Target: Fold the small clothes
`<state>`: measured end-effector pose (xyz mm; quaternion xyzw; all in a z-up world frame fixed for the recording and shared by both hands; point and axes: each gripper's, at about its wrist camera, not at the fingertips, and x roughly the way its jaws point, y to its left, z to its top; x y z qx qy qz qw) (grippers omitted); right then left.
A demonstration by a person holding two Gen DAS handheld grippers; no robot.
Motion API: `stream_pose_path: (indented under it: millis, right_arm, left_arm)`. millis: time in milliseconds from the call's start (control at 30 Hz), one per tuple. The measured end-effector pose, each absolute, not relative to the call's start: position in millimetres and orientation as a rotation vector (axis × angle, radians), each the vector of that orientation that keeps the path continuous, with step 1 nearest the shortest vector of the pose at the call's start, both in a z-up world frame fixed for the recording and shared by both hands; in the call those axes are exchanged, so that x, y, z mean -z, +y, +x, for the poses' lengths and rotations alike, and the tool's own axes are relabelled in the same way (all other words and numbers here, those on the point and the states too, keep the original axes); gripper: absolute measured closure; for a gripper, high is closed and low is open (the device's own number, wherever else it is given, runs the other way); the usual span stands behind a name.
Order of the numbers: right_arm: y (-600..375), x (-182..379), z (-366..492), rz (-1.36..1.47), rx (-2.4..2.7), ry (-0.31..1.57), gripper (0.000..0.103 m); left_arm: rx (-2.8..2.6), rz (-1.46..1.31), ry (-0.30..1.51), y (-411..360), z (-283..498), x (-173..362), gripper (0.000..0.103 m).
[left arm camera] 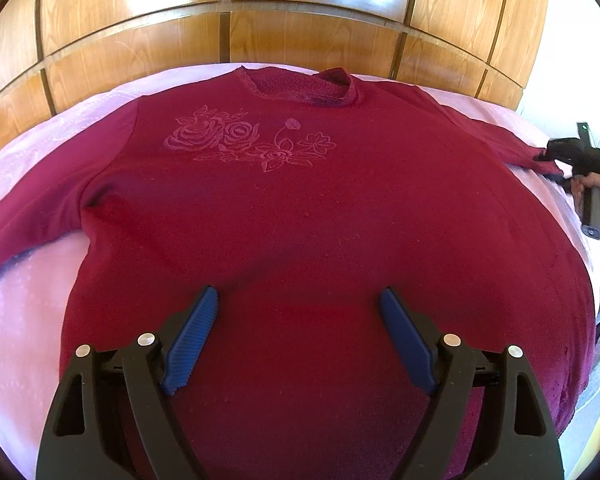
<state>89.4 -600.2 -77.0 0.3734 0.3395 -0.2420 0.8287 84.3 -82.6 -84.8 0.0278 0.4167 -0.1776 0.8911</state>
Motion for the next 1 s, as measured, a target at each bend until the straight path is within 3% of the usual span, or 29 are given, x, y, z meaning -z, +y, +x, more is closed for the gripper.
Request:
stream_pose_path:
  millis: [100, 300, 333, 367, 400, 600, 833, 900, 933, 967, 1000]
  right_arm:
    - [-600, 56, 80, 0.679, 0.586, 0.687, 0.098]
    - [-603, 78, 54, 0.665, 0.632, 0.751, 0.094]
    - [-604, 74, 48, 0.674, 0.624, 0.739, 0.088]
    - [-602, 69, 40, 0.696, 0.607, 0.725, 0.064]
    - [-594, 65, 31, 0.699, 0.595, 0.714, 0.050]
    - [-517, 46, -1, 0.624, 0.280, 0.766, 0.050]
    - [-400, 66, -55, 0.534, -0.091, 0.930, 0.050]
    - [-376, 74, -72, 0.510, -0.131, 0.966, 0.050]
    - [-365, 76, -80, 0.476, -0.131, 0.977, 0.050]
    - [-360, 78, -82, 0.460, -0.130, 0.983, 0.055]
    - [-352, 79, -85, 0.439, -0.136, 0.999, 0.071]
  left_arm:
    - [0.375, 0.049, 0.873, -80, 85, 83, 0.021]
    - [0.380, 0.047, 0.893, -71, 79, 79, 0.021]
    - [0.377, 0.044, 0.898, -69, 77, 77, 0.021]
    - [0.375, 0.035, 0.901, -65, 74, 75, 0.021]
    - [0.368, 0.016, 0.903, -59, 72, 71, 0.021]
    - [0.269, -0.154, 0.907, -2, 55, 60, 0.021]
    - [0.216, -0.127, 0.926, 30, 25, 61, 0.021]
    - [0.243, -0.133, 0.944, 34, 16, 66, 0.028]
    - [0.258, -0.130, 0.953, 33, 13, 68, 0.039]
    - [0.274, -0.121, 0.962, 31, 10, 71, 0.051]
    - [0.287, -0.103, 0.964, 28, 8, 73, 0.060]
